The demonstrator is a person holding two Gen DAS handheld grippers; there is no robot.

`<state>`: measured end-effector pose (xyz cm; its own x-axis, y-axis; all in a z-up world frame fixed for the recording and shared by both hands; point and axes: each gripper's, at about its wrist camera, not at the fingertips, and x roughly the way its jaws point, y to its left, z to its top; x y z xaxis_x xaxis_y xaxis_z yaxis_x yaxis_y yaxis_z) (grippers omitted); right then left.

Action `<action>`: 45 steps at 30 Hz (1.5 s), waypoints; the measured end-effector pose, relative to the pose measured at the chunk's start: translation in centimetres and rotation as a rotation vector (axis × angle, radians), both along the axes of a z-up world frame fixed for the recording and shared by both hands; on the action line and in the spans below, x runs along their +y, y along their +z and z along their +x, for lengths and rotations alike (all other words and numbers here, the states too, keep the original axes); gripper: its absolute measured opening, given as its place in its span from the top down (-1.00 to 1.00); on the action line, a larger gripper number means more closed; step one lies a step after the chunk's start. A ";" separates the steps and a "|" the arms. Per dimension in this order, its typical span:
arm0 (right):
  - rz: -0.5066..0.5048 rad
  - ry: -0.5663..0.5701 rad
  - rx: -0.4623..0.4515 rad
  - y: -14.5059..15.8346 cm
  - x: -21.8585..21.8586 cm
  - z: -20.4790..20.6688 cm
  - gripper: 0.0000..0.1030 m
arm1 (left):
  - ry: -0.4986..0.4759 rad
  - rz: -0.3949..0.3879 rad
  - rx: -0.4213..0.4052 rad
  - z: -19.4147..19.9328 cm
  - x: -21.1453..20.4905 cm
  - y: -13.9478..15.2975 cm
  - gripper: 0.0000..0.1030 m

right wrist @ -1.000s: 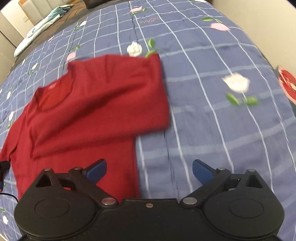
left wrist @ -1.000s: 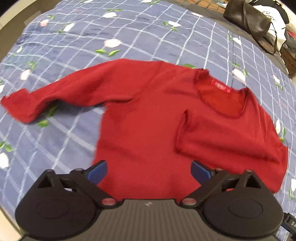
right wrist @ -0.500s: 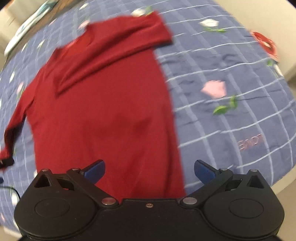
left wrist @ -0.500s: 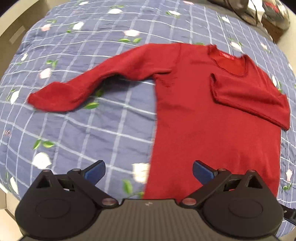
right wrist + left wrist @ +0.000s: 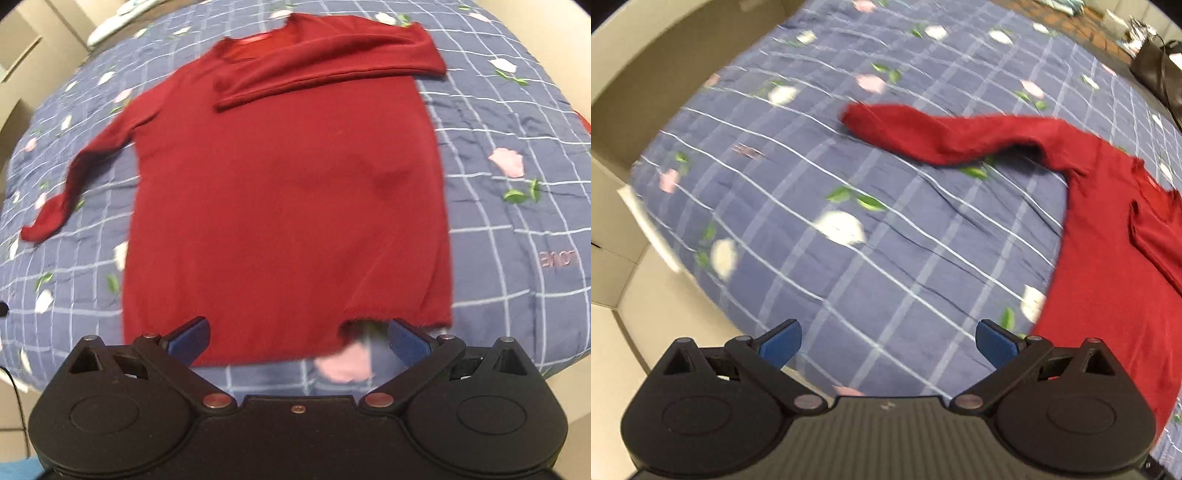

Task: Fold small clothes
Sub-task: 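Move the left tool to the cuff of the other sleeve, then close the left tool on the sleeve cuff and lift it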

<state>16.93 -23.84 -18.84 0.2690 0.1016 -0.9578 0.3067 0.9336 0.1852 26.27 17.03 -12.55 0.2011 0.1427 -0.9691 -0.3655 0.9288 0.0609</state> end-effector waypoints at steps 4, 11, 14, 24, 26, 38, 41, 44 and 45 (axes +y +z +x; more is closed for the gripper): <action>0.003 0.026 0.007 0.1 1.3 -1.2 -0.99 | 0.053 0.023 -0.054 -0.4 2.6 1.9 -0.99; -0.046 -0.015 -0.033 1.6 1.6 -0.7 -0.99 | 0.161 -0.030 -0.091 2.6 6.9 1.6 -0.99; -0.067 -0.060 -0.019 1.2 2.1 0.5 -0.99 | 0.153 -0.054 -0.091 4.9 8.8 0.6 -0.99; -0.140 -0.097 0.072 0.4 7.2 3.7 -0.99 | 0.203 -0.154 -0.033 14.3 13.9 -4.9 -0.99; -0.151 -0.071 0.092 0.4 8.5 3.7 -0.99 | 0.215 -0.159 -0.023 15.9 14.3 -5.7 -0.99; -0.229 -0.154 0.180 1.2 7.9 2.9 -0.99 | 0.429 -0.245 0.072 22.6 16.5 -12.1 -0.87; -0.233 -0.170 0.201 1.2 7.5 2.8 -0.99 | 0.459 -0.260 0.086 23.1 16.9 -13.1 -0.66; -0.231 -0.170 0.225 0.9 7.6 2.6 -0.99 | 0.468 -0.274 0.084 23.3 17.1 -13.8 -0.37; -0.230 -0.168 0.231 0.8 7.6 2.6 -0.99 | 0.471 -0.282 0.076 23.3 17.1 -13.9 -0.23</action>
